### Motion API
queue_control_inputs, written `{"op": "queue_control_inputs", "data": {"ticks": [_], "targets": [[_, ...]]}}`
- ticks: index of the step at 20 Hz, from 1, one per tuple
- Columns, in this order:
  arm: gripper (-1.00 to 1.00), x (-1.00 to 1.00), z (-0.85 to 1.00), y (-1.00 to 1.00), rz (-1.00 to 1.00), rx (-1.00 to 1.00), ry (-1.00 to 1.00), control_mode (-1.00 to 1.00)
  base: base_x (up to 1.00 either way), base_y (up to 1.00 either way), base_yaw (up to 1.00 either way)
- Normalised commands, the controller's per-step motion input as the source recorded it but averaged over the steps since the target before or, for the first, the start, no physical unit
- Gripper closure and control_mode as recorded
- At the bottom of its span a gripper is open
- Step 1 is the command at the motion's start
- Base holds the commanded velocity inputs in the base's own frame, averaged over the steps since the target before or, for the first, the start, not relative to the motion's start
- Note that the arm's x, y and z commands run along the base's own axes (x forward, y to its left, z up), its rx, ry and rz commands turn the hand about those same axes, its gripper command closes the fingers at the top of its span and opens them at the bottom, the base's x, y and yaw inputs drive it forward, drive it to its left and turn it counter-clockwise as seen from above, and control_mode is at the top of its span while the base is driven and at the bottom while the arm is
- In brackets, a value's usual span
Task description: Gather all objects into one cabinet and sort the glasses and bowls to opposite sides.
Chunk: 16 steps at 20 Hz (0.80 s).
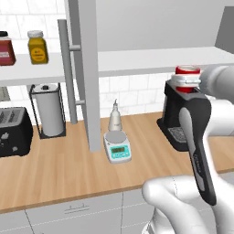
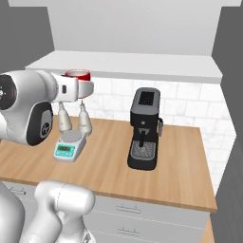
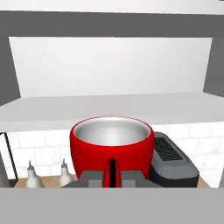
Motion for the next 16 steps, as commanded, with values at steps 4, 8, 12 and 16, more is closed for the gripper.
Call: {"op": "queue_control_inputs", "data": {"ticks": [4, 8, 12, 16], "targets": [[1.00, -0.04, -0.19, 0.00, 0.09, 0.00, 0.00, -1.00, 0.00, 0.00, 0.00], [1.00, -0.01, -0.12, 0.00, 0.07, 0.00, 0.00, -1.00, 0.00, 0.00, 0.00], [1.00, -0.01, -0.05, 0.00, 0.01, 0.00, 0.00, 1.00, -0.05, 0.00, 0.00], [1.00, 0.00, 0.00, 0.00, 0.00, 0.00, 0.00, 1.00, -0.75, -0.11, 0.04]]}}
